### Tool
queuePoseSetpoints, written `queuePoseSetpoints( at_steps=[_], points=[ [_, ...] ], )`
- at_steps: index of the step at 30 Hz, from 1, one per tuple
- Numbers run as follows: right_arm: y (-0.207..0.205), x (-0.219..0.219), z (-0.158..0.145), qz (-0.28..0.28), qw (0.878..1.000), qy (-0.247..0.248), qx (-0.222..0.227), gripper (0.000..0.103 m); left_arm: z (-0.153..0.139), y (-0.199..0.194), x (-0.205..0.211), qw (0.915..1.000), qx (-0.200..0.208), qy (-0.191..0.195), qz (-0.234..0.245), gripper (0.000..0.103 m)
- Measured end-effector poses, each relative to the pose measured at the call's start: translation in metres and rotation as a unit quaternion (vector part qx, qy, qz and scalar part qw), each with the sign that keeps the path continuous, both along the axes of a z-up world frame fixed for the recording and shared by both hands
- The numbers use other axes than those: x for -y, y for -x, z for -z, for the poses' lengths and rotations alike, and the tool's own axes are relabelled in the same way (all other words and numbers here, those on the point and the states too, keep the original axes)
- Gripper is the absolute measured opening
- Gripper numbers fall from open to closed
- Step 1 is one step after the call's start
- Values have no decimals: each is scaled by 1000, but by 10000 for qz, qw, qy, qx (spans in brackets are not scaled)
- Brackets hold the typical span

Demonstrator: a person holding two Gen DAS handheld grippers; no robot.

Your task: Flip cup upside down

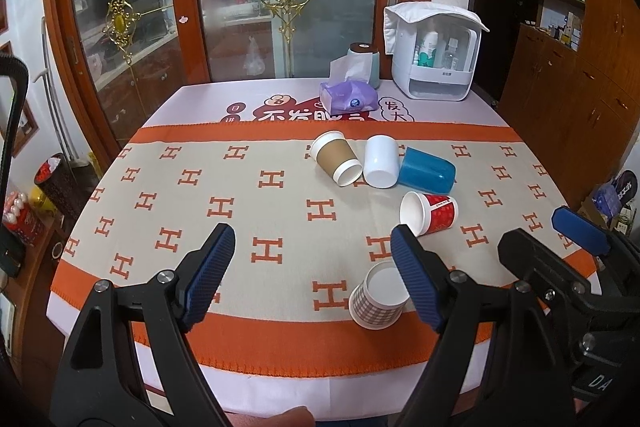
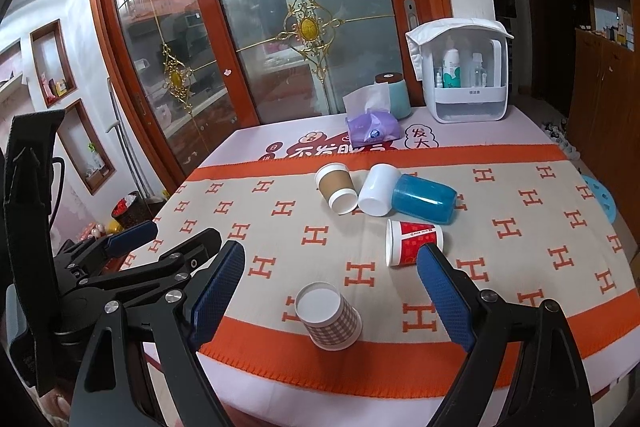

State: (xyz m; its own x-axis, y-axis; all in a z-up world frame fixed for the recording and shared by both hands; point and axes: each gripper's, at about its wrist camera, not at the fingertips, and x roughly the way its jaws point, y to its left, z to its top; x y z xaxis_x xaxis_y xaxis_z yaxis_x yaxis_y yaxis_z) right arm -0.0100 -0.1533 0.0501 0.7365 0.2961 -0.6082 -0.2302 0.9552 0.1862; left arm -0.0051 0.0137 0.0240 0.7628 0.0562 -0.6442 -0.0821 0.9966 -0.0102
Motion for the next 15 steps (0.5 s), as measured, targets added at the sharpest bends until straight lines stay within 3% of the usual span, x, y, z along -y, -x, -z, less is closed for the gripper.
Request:
queuePoseSetpoints(
  at_steps=[15],
  points=[
    [-3, -1, 1, 16, 10000, 16, -16, 89, 4, -2, -4, 10000, -50, -2, -28, 78]
  ],
)
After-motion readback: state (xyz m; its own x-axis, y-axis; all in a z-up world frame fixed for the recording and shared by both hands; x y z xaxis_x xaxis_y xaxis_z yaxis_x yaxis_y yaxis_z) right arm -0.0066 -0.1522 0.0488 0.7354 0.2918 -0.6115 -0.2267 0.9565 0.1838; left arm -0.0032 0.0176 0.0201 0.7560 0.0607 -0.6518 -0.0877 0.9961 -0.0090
